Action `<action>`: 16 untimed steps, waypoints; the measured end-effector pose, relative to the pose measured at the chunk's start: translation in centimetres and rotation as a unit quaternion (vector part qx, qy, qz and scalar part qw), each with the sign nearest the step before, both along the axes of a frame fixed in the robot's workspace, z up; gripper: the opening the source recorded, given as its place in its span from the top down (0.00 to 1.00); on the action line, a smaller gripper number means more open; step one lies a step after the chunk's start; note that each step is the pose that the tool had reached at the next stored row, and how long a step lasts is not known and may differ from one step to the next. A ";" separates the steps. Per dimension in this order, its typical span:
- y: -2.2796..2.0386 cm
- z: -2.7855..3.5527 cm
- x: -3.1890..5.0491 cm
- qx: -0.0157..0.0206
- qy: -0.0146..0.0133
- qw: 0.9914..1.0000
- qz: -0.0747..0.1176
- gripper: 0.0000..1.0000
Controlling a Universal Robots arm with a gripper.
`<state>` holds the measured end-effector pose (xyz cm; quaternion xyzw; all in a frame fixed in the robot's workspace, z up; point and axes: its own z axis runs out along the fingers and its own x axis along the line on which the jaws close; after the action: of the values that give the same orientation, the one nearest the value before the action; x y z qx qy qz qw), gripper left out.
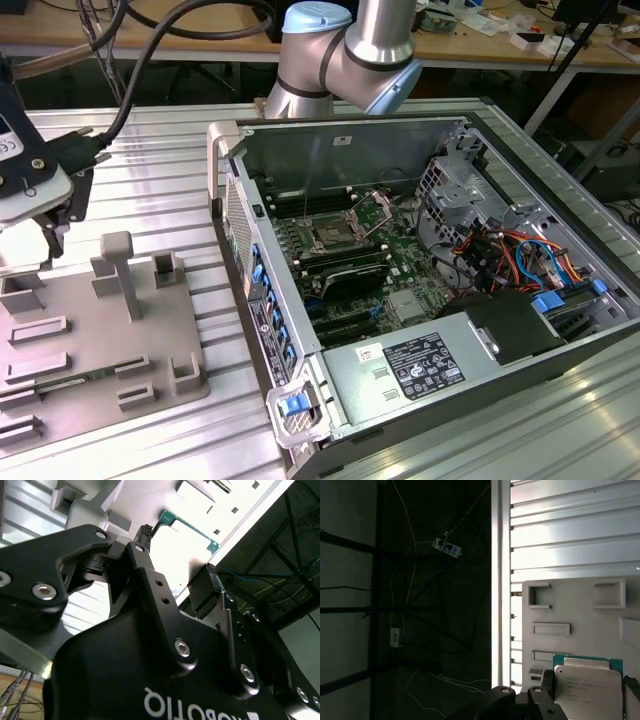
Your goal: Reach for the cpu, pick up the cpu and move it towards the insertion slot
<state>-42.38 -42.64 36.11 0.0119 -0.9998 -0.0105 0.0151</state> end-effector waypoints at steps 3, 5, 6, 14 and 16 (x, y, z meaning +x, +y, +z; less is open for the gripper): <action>-0.01 0.50 1.03 0.000 0.002 1.000 0.000 0.45; -0.01 0.53 3.20 0.000 0.006 1.000 0.000 0.45; -0.01 0.61 3.23 0.000 0.006 1.000 0.000 0.45; -0.02 1.62 3.52 0.000 0.007 1.000 0.000 0.45; -0.02 1.63 3.84 0.000 0.009 1.000 0.000 0.45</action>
<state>-38.54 -42.66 37.74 0.0119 -0.9996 -0.0106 0.0238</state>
